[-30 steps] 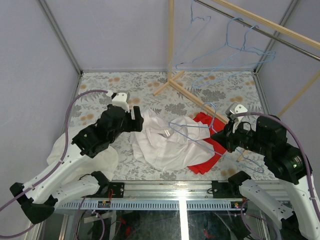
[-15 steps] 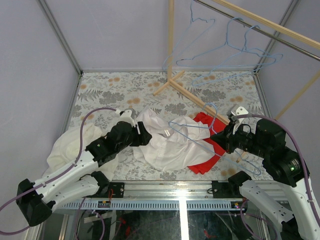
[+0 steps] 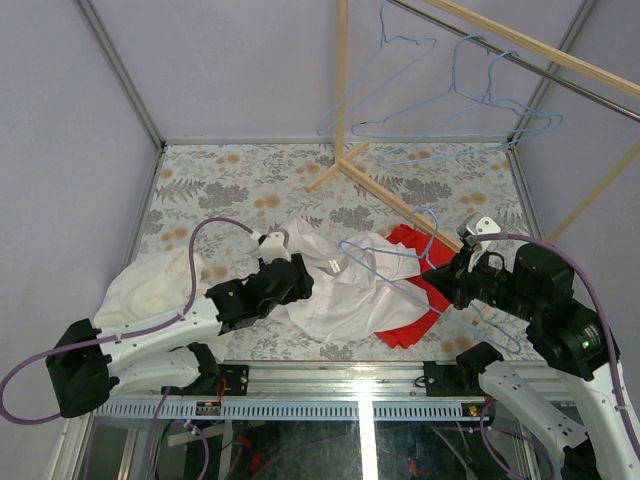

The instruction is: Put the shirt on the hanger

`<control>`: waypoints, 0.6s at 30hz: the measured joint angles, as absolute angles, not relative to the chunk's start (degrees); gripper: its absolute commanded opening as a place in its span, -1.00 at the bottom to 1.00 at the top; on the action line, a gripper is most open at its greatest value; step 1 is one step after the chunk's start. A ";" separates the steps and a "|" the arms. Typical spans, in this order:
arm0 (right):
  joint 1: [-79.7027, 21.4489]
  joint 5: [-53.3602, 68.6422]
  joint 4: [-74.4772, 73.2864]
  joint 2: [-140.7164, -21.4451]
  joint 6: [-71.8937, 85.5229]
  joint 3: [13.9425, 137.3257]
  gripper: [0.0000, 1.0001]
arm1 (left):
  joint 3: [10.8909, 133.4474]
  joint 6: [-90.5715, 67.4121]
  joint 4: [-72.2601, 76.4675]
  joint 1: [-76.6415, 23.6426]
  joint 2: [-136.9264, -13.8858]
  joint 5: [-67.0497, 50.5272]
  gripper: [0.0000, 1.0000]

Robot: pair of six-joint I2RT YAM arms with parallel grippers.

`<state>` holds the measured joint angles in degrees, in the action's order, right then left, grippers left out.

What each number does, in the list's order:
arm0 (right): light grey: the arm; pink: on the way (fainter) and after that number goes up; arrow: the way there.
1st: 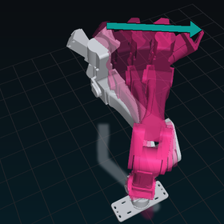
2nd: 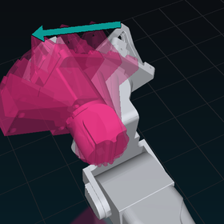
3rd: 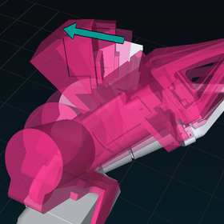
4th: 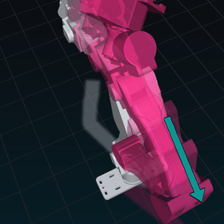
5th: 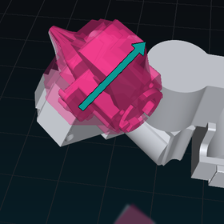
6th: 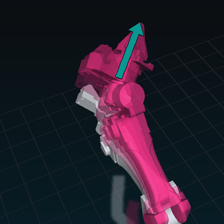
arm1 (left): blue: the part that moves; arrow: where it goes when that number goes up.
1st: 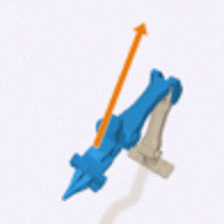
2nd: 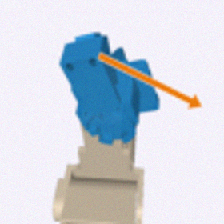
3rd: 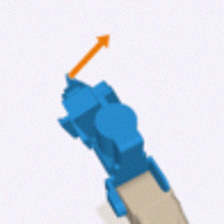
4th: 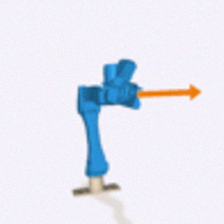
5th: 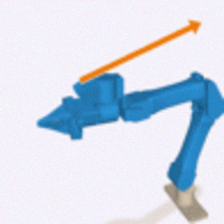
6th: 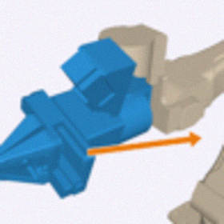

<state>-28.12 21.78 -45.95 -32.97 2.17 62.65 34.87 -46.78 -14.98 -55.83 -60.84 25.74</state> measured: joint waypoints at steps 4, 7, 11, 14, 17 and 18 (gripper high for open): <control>-28.12 21.85 -45.84 -32.75 2.20 62.41 -1.00 | 34.85 -49.34 -15.07 -55.83 -63.11 28.75 -0.06; -28.12 21.87 -45.84 -32.75 2.20 62.35 -1.00 | 34.87 -49.67 -14.28 -55.86 -65.10 29.17 -0.28; -28.12 21.87 -45.98 -32.69 2.13 62.35 -1.00 | 35.05 -49.21 -12.62 -55.86 -67.02 29.23 -0.54; -28.12 22.04 -46.44 -32.67 1.61 62.35 -1.00 | 36.27 -48.34 -12.84 -55.86 -67.88 29.89 -0.68; -28.12 22.41 -47.18 -32.18 0.49 62.37 -1.00 | 38.57 -46.68 -14.00 -55.86 -67.55 31.20 -0.83; -28.12 22.61 -47.29 -31.92 0.10 62.39 -1.00 | 39.51 -45.98 -14.61 -55.86 -67.26 31.62 -0.86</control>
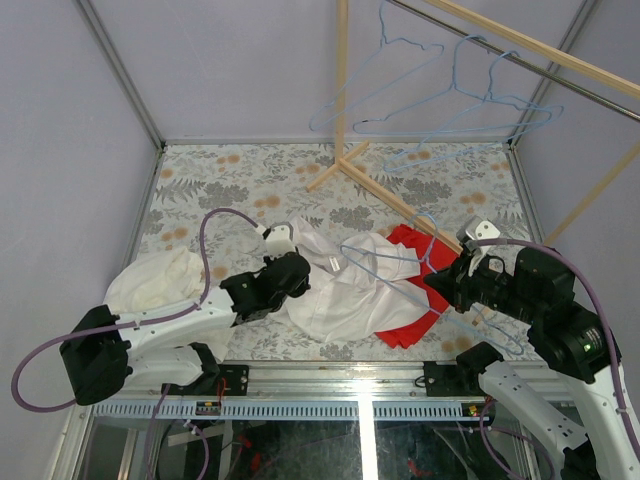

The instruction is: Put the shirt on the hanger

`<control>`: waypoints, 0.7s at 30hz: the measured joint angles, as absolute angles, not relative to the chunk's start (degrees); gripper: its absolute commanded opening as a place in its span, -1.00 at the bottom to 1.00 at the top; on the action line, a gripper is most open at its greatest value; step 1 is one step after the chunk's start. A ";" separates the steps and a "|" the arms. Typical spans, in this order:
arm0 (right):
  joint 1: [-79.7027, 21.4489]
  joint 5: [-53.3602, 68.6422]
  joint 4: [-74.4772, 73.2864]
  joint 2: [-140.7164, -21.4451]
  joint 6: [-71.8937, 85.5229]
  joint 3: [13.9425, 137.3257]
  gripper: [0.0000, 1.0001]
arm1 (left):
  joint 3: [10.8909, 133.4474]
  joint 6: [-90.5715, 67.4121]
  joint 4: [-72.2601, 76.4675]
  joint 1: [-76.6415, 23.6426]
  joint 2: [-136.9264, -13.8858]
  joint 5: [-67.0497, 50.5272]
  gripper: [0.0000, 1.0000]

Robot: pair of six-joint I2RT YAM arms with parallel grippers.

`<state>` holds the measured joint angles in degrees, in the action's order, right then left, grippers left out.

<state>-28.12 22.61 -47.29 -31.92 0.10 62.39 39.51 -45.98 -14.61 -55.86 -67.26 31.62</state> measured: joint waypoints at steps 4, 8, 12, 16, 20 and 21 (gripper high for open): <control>-28.12 23.88 -47.29 -30.52 -1.91 62.41 -1.00 | 43.33 -42.35 -17.82 -55.86 -65.71 33.04 -0.95; -28.12 25.36 -46.87 -30.81 -4.03 62.41 -1.00 | 47.40 -38.89 -21.80 -55.86 -65.43 33.76 -1.00; -28.12 27.73 -44.84 -33.04 -6.15 62.41 -1.00 | 51.18 -36.18 -25.50 -55.86 -65.43 33.61 -1.00; -28.12 30.24 -41.12 -37.17 -7.53 62.24 -1.00 | 54.39 -34.35 -28.62 -55.86 -65.63 32.82 -1.00; -28.12 31.22 -36.47 -40.64 -8.23 60.75 -1.00 | 56.60 -32.84 -30.35 -55.86 -65.78 31.22 -1.00; -28.12 31.27 -35.66 -41.30 -8.32 60.40 -1.00 | 56.93 -32.53 -30.61 -55.86 -65.84 30.87 -0.99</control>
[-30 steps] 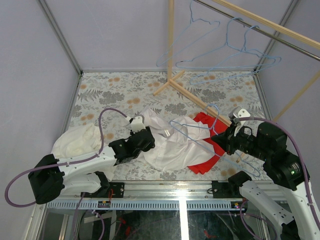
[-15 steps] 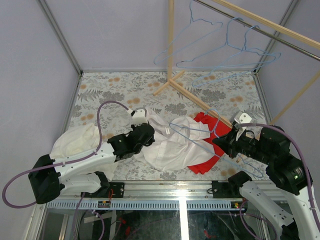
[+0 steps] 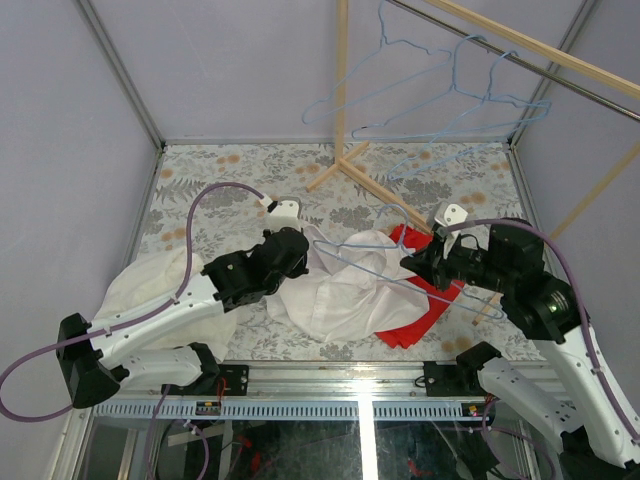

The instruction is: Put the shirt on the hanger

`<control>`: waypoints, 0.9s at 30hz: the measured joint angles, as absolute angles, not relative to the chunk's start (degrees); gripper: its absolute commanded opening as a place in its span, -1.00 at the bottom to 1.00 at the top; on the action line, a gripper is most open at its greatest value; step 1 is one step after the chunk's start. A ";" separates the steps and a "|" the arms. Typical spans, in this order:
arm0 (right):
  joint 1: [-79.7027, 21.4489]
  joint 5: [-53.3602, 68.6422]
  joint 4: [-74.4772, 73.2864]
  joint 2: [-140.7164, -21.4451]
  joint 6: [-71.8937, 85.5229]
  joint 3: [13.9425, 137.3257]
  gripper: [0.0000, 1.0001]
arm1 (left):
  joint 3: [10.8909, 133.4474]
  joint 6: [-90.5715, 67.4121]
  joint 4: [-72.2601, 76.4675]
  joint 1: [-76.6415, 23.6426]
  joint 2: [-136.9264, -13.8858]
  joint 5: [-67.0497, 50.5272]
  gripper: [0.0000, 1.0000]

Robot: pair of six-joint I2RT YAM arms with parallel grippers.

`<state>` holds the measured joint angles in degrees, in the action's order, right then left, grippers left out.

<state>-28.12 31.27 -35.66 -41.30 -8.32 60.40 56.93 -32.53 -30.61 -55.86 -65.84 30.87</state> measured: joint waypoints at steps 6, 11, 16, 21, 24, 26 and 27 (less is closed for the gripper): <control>-28.12 32.25 -29.26 -46.04 -8.27 58.15 -1.00 | 59.16 -30.94 -31.35 -55.86 -66.81 28.69 -0.99; -28.12 34.87 -21.67 -50.35 -5.43 55.20 -1.00 | 61.43 -30.17 -31.90 -55.86 -67.64 27.55 -0.99; -28.12 38.57 -15.22 -54.57 -1.74 53.30 -1.00 | 64.97 -29.63 -32.21 -55.86 -69.08 26.55 -0.99; -28.12 40.23 -7.31 -56.42 2.87 50.48 -1.00 | 67.53 -29.47 -32.38 -56.29 -69.58 25.85 -0.99; -28.12 40.34 -3.40 -57.49 5.32 49.39 -1.00 | 68.88 -29.47 -32.60 -57.45 -70.30 25.67 -0.99; -28.14 40.29 -0.78 -58.11 7.07 48.53 -1.00 | 70.22 -29.47 -32.73 -58.65 -71.48 25.56 -0.99; -28.14 40.21 0.64 -58.22 7.88 47.90 -1.00 | 71.07 -29.47 -32.88 -59.46 -72.29 25.65 -0.99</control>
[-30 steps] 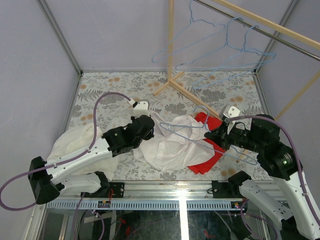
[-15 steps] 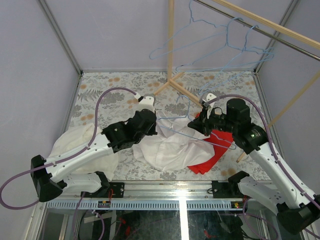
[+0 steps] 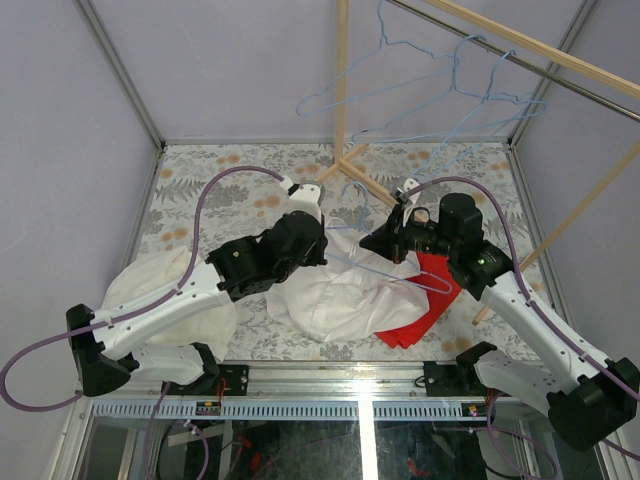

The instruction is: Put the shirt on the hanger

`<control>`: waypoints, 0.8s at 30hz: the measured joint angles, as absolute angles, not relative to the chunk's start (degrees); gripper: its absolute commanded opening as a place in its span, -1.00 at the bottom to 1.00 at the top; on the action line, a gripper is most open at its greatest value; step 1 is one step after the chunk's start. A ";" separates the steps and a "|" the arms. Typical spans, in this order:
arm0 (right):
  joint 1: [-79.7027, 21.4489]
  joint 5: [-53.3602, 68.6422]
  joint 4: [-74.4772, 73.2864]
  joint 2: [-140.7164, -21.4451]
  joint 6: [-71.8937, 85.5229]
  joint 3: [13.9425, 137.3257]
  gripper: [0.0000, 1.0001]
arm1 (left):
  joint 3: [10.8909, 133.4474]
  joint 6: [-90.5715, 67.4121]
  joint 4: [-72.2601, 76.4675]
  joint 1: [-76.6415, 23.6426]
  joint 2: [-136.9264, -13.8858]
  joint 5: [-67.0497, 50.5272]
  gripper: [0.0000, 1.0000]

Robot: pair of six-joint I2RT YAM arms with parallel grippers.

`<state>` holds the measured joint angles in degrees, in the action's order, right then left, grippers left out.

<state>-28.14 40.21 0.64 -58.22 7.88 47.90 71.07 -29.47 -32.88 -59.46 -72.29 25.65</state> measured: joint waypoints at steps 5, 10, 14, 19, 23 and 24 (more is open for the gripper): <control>-28.32 40.14 7.09 -58.24 12.21 44.71 -1.00 | 75.00 -29.47 -33.34 -63.11 -75.68 25.71 -0.99; -28.99 40.05 14.87 -58.24 16.88 41.43 -1.00 | 79.24 -29.43 -33.56 -65.08 -77.65 25.87 -0.99; -29.52 38.81 23.09 -58.24 21.28 37.50 -1.00 | 82.74 -28.91 -34.15 -66.19 -78.85 26.04 -1.00; -29.65 36.93 30.68 -58.04 25.36 35.16 -1.00 | 86.76 -28.25 -34.79 -67.85 -80.23 26.55 -1.00; -29.67 35.33 35.14 -56.25 27.59 35.07 -1.00 | 89.41 -27.86 -36.07 -68.66 -80.51 26.92 -0.99; -29.69 34.98 36.27 -55.48 28.08 35.07 -1.00 | 90.08 -27.64 -36.36 -68.84 -80.51 27.00 -1.00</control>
<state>-29.69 34.98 36.27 -55.48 28.08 35.07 90.08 -27.64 -36.36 -68.84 -80.51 27.00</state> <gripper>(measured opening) 0.070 0.011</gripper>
